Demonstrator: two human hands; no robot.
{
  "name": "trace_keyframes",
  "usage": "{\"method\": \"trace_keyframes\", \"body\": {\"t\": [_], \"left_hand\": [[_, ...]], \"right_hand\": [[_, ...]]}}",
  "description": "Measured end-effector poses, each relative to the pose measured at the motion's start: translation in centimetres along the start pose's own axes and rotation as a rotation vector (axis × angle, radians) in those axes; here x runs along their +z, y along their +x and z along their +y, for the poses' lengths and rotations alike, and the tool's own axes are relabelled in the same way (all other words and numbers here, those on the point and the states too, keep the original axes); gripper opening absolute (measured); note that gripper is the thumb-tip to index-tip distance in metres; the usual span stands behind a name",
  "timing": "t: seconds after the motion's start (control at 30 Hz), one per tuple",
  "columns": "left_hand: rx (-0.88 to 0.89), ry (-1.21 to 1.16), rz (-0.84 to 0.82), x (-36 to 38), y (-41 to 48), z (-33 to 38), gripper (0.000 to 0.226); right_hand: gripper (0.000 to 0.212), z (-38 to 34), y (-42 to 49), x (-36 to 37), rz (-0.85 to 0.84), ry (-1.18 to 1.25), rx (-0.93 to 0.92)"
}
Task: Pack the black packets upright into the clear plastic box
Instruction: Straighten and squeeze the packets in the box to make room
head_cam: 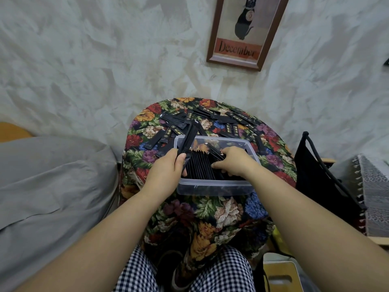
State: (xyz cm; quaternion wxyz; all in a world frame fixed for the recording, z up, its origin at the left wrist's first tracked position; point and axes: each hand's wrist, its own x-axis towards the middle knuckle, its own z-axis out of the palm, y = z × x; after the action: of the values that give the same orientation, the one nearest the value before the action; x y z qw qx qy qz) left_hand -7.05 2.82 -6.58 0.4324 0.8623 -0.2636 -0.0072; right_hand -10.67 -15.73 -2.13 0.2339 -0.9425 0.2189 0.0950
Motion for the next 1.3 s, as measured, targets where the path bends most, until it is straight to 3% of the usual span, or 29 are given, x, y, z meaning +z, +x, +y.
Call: {"method": "trace_keyframes", "body": {"t": [0.1,0.2,0.27,0.37,0.53,0.6,0.77,0.9,1.13,1.3], "left_hand": [[0.000,-0.003,0.002,0.0,0.0,0.0,0.031],[0.006,-0.003,0.003,0.0,-0.1,0.0,0.030],[0.009,-0.006,0.007,0.0,-0.1,0.0,0.031],[0.007,-0.009,0.010,0.0,-0.1,0.0,0.031],[0.008,-0.013,0.013,0.0,-0.1,-0.1,0.029],[0.013,-0.011,0.015,0.1,-0.1,-0.2,0.029],[0.016,-0.017,0.015,0.1,-0.2,-0.1,0.029],[0.020,-0.013,0.019,0.2,-0.2,-0.2,0.028],[0.020,-0.005,0.017,0.2,-0.1,-0.2,0.028],[0.017,-0.003,0.012,0.2,0.0,-0.2,0.029]], "right_hand": [[0.062,0.1,-0.1,-0.2,-0.037,0.109,0.009],[0.028,0.4,0.0,-0.7,-0.085,0.176,0.015],[0.018,0.6,-0.1,-0.7,-0.094,0.157,0.010],[0.024,0.5,-0.3,-0.5,-0.101,0.142,0.014],[0.061,0.4,-0.6,-1.0,-0.141,0.148,0.034],[0.058,0.4,-0.7,-1.2,-0.171,0.118,0.046],[0.019,0.4,-0.6,-1.0,-0.160,0.140,0.061],[0.013,0.7,0.0,-0.9,-0.117,0.227,0.070],[0.022,0.7,0.0,-1.0,-0.194,0.084,0.087],[0.036,1.3,0.3,-1.4,-0.156,0.160,0.075]]}}
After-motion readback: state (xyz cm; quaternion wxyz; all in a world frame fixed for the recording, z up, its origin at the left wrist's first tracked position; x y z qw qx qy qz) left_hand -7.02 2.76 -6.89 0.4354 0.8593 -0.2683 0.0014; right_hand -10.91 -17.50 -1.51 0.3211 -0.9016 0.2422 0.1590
